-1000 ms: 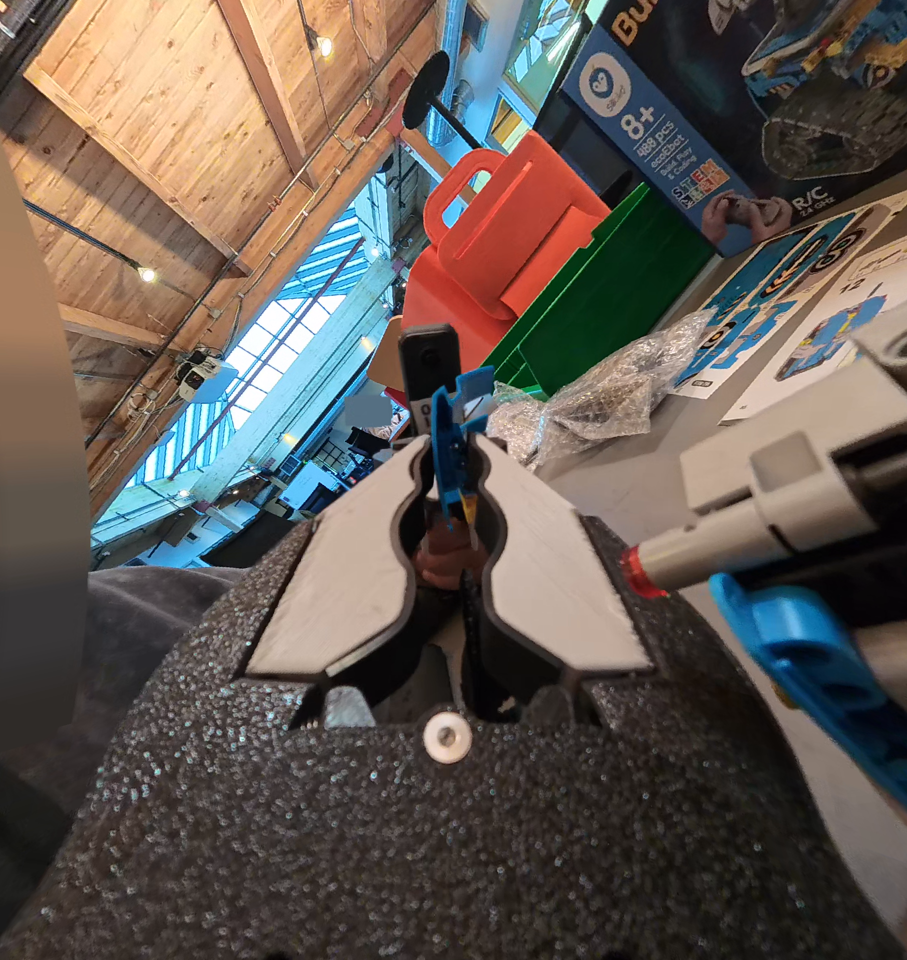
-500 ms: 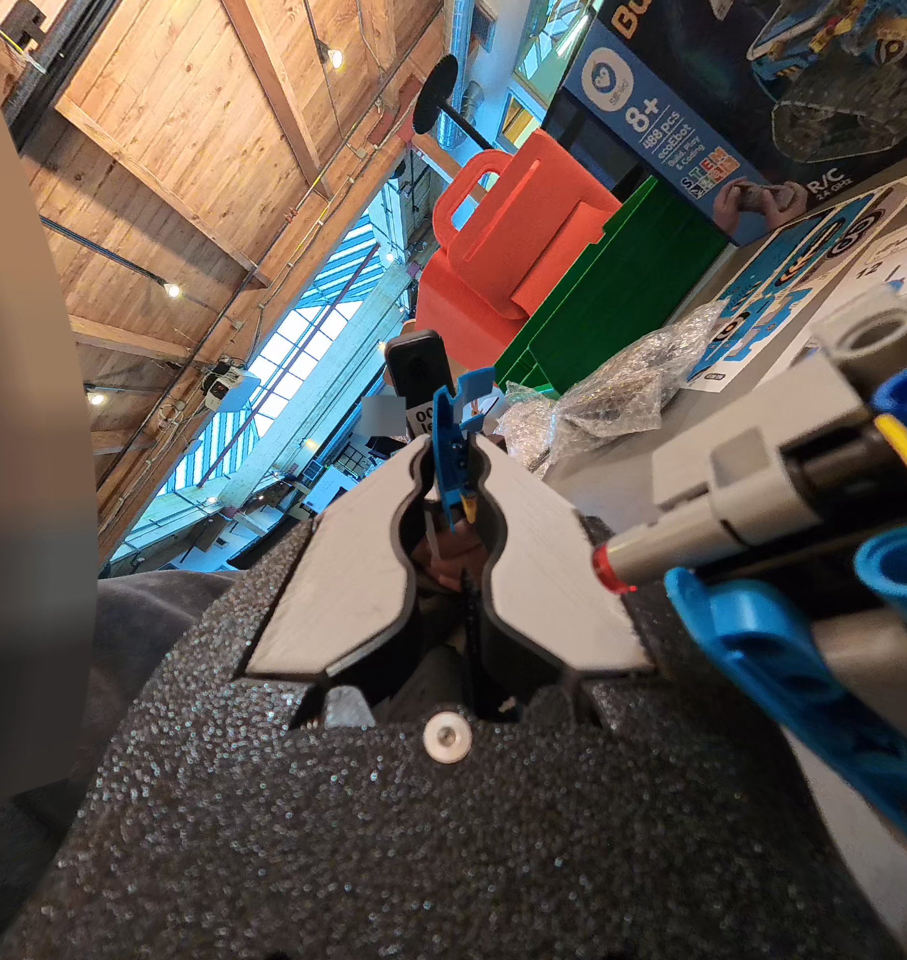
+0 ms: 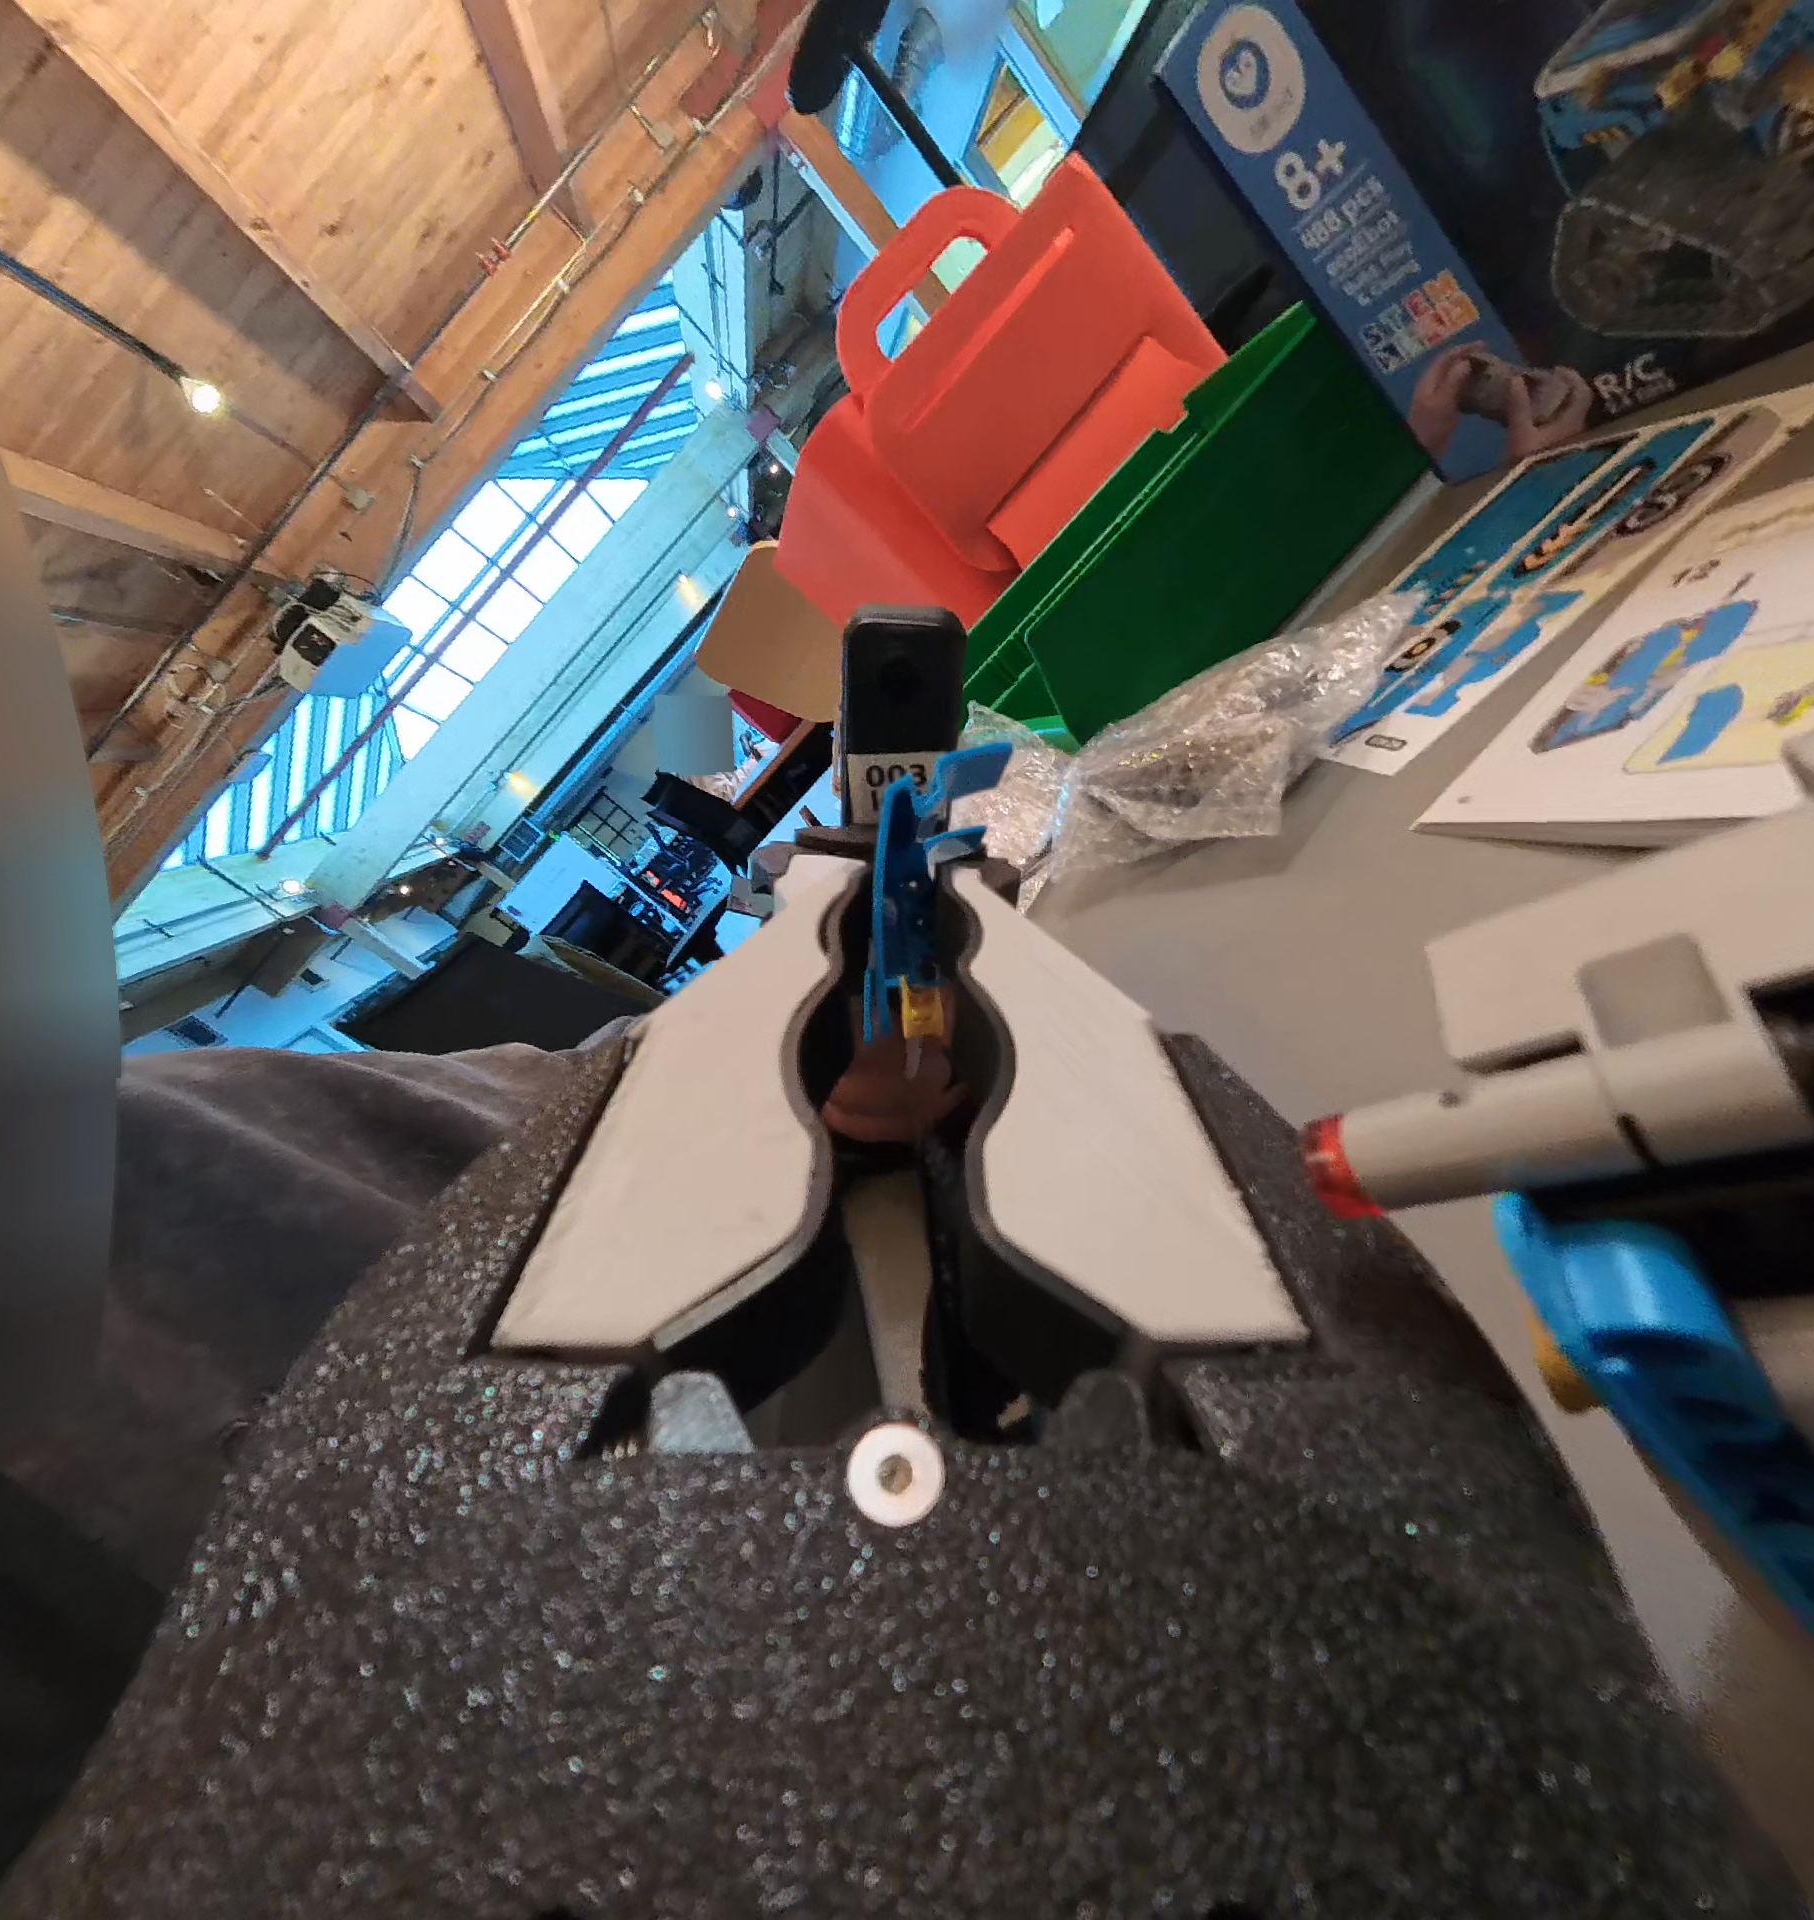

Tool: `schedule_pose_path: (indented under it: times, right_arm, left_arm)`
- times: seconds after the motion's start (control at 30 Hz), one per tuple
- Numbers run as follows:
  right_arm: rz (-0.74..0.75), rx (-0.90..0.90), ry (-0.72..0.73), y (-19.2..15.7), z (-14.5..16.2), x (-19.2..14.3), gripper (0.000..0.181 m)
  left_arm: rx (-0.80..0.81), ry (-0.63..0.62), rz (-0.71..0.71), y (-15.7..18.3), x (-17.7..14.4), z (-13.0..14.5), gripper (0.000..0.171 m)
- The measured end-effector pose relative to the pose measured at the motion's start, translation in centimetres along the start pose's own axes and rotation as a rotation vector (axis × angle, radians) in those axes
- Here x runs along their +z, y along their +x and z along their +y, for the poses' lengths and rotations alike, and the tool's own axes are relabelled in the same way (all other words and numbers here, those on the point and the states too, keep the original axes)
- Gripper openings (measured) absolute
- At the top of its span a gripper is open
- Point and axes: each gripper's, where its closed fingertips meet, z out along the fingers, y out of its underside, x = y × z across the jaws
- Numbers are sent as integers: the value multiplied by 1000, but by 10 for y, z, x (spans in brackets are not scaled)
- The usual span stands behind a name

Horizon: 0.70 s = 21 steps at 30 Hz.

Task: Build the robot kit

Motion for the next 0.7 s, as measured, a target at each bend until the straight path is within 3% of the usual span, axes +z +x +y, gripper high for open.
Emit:
schedule_pose_path:
  times: [0.2,0.37,0.5,0.7]
  right_arm:
    - [-3,55,-1,2,2,0,11]
    - [-6,-16,-24,-4,2,0,11]
    - [3,-9,-55,-1,6,-1,11]
    - [29,60,-63,9,10,-2,11]
  left_arm:
    - [85,-35,-62,-3,0,2,0]
    - [-44,-22,29,3,0,3,0]
    - [-83,-34,15,0,0,5,0]
    - [89,-91,-119,-8,0,9,0]
